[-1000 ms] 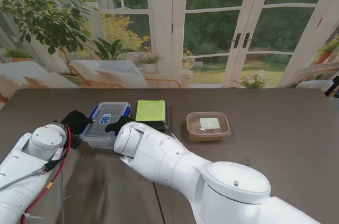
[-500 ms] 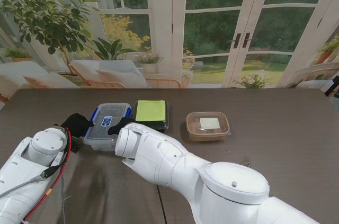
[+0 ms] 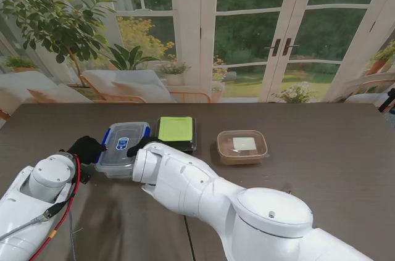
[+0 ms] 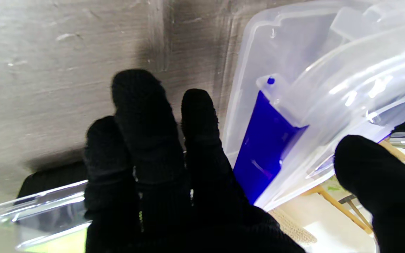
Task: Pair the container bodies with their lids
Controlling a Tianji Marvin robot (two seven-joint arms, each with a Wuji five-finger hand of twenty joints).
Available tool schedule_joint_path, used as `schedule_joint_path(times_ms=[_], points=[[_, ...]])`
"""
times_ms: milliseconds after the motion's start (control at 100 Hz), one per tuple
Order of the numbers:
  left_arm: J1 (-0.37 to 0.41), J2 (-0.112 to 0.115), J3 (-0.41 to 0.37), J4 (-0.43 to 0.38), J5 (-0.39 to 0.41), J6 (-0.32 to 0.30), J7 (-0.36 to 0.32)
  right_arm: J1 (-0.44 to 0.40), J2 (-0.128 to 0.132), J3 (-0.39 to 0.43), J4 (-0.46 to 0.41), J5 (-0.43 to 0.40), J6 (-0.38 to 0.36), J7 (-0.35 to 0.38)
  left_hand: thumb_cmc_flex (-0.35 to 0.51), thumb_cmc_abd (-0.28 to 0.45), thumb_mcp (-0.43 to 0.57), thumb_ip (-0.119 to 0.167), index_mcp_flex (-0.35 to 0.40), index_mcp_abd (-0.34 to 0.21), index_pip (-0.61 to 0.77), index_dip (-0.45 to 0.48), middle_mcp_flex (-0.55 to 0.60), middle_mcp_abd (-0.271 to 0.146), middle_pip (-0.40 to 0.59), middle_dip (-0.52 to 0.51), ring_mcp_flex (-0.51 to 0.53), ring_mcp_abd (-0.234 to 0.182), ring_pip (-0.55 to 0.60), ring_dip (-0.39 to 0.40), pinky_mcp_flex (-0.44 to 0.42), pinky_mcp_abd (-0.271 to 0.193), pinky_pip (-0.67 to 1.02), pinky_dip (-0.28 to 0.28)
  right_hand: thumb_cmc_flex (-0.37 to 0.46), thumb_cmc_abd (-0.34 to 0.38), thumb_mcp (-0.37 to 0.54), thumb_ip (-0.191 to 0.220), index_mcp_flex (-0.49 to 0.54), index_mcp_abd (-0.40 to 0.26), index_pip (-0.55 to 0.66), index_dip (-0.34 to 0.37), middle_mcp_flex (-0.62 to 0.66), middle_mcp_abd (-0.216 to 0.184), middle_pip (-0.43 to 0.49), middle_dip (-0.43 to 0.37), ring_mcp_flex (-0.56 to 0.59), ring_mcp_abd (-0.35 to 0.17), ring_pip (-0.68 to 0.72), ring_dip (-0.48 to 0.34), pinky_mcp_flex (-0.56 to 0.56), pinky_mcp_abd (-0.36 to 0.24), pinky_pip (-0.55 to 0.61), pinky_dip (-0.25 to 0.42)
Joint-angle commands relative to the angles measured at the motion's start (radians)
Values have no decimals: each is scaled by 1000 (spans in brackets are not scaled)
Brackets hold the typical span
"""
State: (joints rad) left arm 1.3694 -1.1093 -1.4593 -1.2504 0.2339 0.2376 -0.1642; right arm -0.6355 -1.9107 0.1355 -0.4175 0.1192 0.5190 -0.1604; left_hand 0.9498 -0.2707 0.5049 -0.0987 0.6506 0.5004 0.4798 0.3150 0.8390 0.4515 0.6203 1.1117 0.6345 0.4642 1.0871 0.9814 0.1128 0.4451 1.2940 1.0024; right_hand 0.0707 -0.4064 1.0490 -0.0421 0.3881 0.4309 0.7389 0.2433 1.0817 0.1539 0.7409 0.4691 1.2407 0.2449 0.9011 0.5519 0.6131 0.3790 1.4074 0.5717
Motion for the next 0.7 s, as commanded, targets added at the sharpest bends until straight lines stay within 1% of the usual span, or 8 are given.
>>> schedule_joint_path(times_ms=[0, 60, 180, 270, 340, 470, 590, 690], points=[[12, -9, -5, -31, 1, 1, -19, 0, -18, -4, -17, -4, -1, 22, -17, -21, 20, 1, 33, -134, -20, -7, 2, -65, 69, -3, -4, 44, 13, 12, -42, -118, -6, 11, -20, -27, 11, -28, 25, -234, -3, -11, 34, -6, -12, -3, 55, 2, 14, 15, 133, 43, 49, 13], [21, -10, -13, -41, 5, 3, -13, 1, -17, -3, -16, -7, 2, 25, -62, -19, 63, 23, 29, -131, -56, -18, -1, -64, 67, -5, -4, 46, 12, 13, -43, -118, -7, 11, -19, -27, 11, -28, 33, -232, -7, -11, 40, -6, -14, -1, 55, 0, 18, 18, 137, 45, 50, 12], [29, -9, -18, -54, 5, 10, -15, 2, -17, 3, -16, -21, 7, 32, -115, -25, 76, 19, 13, -113, -197, -79, -6, -54, 60, -9, -12, 53, 7, 15, -51, -117, -9, 13, -21, -25, 11, -27, 38, -233, -12, -10, 44, -6, -18, 2, 55, -2, 22, 21, 140, 44, 51, 10], [30, -7, -16, -56, 8, 10, -20, 3, -16, 7, -15, -32, 8, 30, -156, -33, 81, 17, -29, -105, -305, -126, -12, -53, 41, -19, -17, 53, -3, 12, -56, -117, -14, 8, -22, -24, 11, -27, 40, -233, -13, -8, 47, -7, -20, 4, 57, -4, 25, 22, 143, 43, 53, 9], [28, -6, -14, -52, 7, 6, -25, 4, -16, 14, -15, -43, 9, 29, -183, -34, 74, 16, -55, -104, -351, -150, -20, -50, 21, -31, -27, 54, -19, 7, -63, -117, -20, 3, -23, -24, 10, -27, 40, -233, -15, -7, 48, -9, -21, 6, 56, -5, 27, 24, 145, 41, 53, 8], [29, -4, -11, -50, 14, 5, -32, 7, -14, 33, -14, -65, 19, 29, -205, -33, 68, 18, -65, -96, -375, -164, -33, -49, -6, -49, -39, 52, -44, -2, -70, -118, -25, -5, -23, -21, 9, -26, 42, -231, -18, -6, 47, -8, -24, 8, 56, -4, 28, 24, 147, 43, 54, 6], [34, -3, -11, -61, 19, 19, -32, 10, -13, 56, -6, -95, 24, 46, -207, -32, 68, 19, -67, -92, -379, -166, -38, -49, -15, -56, -39, 53, -48, -3, -68, -116, -24, -8, -25, -17, 6, -25, 41, -231, -22, -6, 46, -9, -25, 9, 56, -11, 28, 23, 148, 42, 55, 5], [37, -4, -14, -66, 17, 25, -28, 10, -12, 78, 3, -118, 22, 58, -204, -31, 68, 19, -69, -89, -382, -168, -39, -44, -20, -62, -40, 52, -49, -3, -70, -116, -23, -9, -25, -16, 3, -24, 41, -232, -24, -6, 44, -8, -26, 10, 56, -5, 25, 22, 148, 42, 55, 4]])
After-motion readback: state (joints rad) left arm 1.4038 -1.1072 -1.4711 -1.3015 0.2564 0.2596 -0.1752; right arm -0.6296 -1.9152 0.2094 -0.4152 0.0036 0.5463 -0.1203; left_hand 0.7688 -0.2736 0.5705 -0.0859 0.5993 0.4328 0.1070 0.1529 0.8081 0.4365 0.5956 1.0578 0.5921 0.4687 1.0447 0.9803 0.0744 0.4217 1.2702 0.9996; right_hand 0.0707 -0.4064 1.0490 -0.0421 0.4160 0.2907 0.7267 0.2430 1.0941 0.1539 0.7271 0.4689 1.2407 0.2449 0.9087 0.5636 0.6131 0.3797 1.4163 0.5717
